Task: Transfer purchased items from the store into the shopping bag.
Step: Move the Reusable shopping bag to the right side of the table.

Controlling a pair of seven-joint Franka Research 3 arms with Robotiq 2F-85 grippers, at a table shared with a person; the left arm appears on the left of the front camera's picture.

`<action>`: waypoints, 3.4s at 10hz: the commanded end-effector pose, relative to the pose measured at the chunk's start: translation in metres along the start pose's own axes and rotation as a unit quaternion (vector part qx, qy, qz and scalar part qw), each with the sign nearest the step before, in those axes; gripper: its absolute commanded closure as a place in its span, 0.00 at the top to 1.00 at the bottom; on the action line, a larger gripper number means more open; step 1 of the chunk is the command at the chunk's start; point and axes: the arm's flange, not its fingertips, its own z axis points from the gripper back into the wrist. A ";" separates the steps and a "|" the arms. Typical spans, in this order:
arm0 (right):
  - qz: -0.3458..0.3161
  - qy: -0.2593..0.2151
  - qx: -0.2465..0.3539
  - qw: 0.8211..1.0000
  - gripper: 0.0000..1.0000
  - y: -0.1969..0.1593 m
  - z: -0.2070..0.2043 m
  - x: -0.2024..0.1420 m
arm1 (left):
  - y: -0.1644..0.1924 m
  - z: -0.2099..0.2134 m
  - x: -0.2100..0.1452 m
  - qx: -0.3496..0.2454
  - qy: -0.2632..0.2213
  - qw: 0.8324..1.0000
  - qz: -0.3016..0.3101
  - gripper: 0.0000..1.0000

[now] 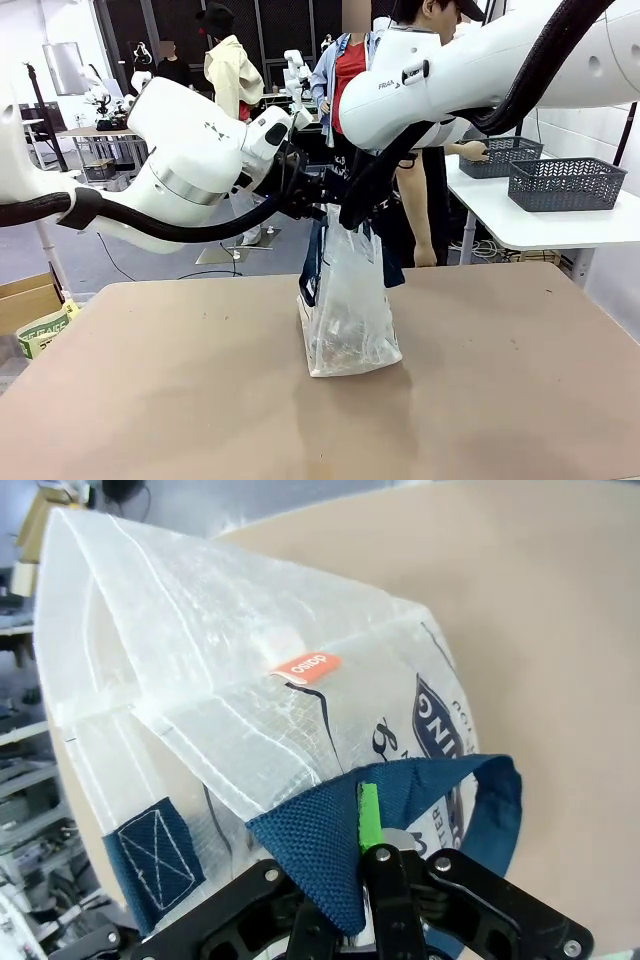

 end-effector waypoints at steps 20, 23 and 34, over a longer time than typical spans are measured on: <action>-0.024 -0.016 0.006 1.000 0.00 0.000 0.003 -0.019 | -0.018 -0.030 -0.007 0.027 0.009 0.995 0.097 1.00; -0.011 -0.012 0.012 1.000 0.00 0.002 0.002 -0.012 | -0.018 -0.024 -0.002 0.033 0.001 0.995 0.092 1.00; -0.013 -0.022 0.014 1.000 0.00 0.004 0.001 -0.011 | -0.027 -0.040 -0.005 0.046 0.039 0.992 0.113 1.00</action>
